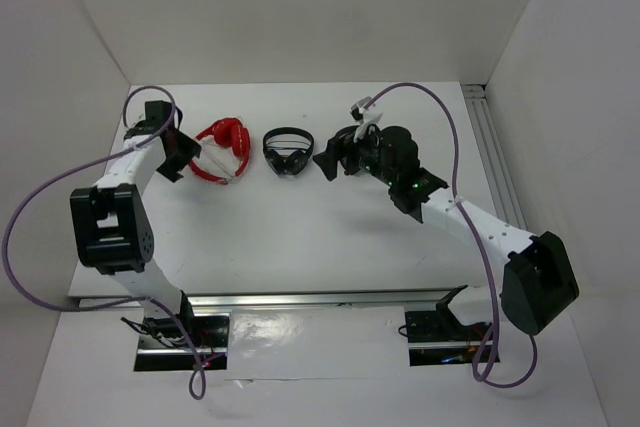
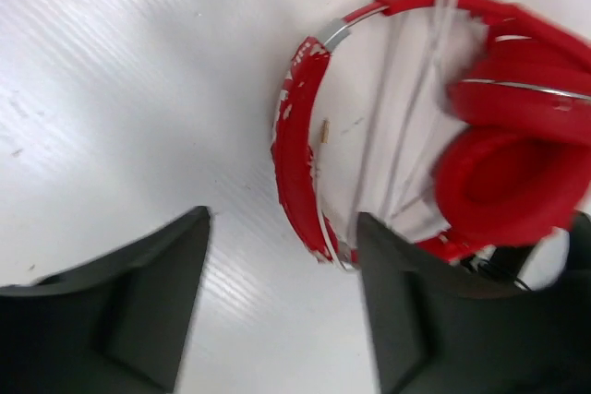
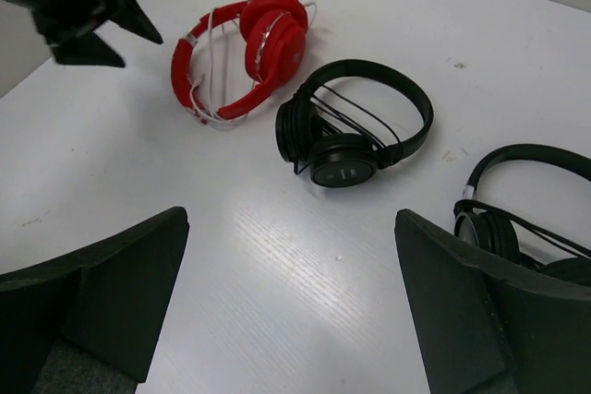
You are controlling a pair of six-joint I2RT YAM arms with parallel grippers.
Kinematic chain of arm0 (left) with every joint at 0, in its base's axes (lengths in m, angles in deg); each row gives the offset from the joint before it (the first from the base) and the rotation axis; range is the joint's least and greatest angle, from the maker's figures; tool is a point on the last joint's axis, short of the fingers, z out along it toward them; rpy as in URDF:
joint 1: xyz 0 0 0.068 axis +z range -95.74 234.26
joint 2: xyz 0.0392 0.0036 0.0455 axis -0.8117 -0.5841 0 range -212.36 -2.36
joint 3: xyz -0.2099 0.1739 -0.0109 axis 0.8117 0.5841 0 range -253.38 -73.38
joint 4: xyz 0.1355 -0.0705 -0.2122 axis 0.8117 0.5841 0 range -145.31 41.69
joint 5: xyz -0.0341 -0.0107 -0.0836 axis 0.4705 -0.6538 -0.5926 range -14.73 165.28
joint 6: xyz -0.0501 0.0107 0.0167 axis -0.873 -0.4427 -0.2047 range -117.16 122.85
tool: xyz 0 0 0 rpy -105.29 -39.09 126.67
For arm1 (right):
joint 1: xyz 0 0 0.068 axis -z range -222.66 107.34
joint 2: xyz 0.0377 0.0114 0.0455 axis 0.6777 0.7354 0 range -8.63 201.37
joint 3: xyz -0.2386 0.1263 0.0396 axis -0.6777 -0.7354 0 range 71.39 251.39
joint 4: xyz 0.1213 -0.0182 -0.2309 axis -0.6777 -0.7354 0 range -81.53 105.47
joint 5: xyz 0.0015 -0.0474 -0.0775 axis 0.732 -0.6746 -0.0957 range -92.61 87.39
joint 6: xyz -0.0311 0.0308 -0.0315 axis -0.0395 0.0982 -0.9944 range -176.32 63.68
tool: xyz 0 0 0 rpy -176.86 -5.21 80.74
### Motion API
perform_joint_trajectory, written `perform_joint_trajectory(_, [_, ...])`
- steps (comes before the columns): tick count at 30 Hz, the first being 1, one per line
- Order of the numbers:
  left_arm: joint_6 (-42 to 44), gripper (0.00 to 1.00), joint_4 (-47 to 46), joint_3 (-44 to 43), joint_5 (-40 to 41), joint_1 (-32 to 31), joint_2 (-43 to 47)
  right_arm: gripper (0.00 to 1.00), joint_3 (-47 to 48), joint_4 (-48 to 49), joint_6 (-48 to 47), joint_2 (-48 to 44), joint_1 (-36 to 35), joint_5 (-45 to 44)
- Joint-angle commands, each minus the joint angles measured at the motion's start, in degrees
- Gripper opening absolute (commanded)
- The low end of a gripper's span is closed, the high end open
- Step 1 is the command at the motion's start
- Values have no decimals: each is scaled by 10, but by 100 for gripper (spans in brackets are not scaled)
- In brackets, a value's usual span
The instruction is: Wrap the headphones
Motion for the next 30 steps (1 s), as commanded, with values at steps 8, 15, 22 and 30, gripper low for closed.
perform_joint_trajectory(8, [78, 100, 16, 9, 59, -113, 270, 100, 47, -135, 84, -53, -12, -129])
perform_joint_trajectory(15, [164, 100, 47, 73, -3, -189, 459, 100, 46, -287, 83, -170, -31, -215])
perform_joint_trajectory(22, [207, 100, 69, 162, -13, -202, 640, 100, 48, -346, 95, -298, -48, -213])
perform_joint_trajectory(30, [189, 100, 94, 238, 35, -223, 796, 100, 32, -372, 95, -380, -59, -232])
